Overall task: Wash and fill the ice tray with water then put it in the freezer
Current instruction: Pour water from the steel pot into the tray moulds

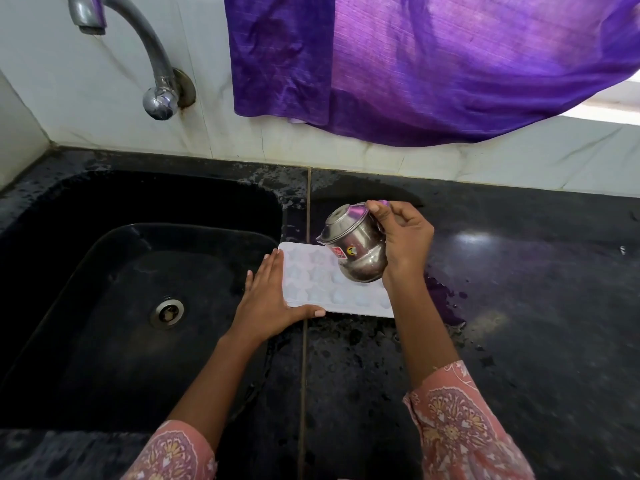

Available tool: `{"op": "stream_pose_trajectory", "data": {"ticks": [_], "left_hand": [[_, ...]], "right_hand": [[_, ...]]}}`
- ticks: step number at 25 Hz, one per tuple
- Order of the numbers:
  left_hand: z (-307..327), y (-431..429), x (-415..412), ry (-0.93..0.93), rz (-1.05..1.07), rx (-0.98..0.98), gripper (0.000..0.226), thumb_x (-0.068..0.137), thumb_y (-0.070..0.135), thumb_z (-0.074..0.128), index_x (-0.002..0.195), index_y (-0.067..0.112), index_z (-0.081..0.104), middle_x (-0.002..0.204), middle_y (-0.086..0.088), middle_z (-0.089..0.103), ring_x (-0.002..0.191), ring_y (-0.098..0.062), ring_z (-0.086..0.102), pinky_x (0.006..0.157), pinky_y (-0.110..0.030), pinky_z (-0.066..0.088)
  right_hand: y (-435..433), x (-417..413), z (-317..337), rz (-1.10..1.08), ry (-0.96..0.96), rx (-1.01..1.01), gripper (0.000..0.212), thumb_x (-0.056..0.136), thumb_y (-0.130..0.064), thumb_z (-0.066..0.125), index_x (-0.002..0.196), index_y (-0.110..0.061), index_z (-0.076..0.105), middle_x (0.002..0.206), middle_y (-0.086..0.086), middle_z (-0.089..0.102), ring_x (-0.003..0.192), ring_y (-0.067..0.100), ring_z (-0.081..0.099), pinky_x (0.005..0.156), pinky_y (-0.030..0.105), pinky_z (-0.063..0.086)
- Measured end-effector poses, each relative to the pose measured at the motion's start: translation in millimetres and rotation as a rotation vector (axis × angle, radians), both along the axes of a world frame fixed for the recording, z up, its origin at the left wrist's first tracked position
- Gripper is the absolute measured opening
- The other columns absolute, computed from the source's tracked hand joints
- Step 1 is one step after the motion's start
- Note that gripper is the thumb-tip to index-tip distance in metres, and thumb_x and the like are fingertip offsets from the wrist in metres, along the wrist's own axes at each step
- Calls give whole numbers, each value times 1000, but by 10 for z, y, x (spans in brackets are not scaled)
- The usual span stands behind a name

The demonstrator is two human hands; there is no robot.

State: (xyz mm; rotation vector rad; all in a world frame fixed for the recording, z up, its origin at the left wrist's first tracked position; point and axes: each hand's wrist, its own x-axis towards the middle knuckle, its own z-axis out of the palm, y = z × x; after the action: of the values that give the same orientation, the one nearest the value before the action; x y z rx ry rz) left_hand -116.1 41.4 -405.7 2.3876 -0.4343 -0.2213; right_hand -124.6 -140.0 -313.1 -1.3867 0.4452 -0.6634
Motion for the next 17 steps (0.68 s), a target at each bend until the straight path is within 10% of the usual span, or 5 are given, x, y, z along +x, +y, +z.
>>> {"op": "stream_pose_trajectory", "data": {"ticks": [17], "left_hand": [[-17, 5, -6, -1, 5, -9, 127, 61, 65, 71, 150, 16, -4, 159, 4, -5, 145, -8, -9, 116, -35, -9]], "right_hand": [[182, 119, 68, 50, 19, -144, 17, 69, -12, 79, 68, -25, 68, 61, -14, 68, 70, 12, 64, 76, 33, 55]]}}
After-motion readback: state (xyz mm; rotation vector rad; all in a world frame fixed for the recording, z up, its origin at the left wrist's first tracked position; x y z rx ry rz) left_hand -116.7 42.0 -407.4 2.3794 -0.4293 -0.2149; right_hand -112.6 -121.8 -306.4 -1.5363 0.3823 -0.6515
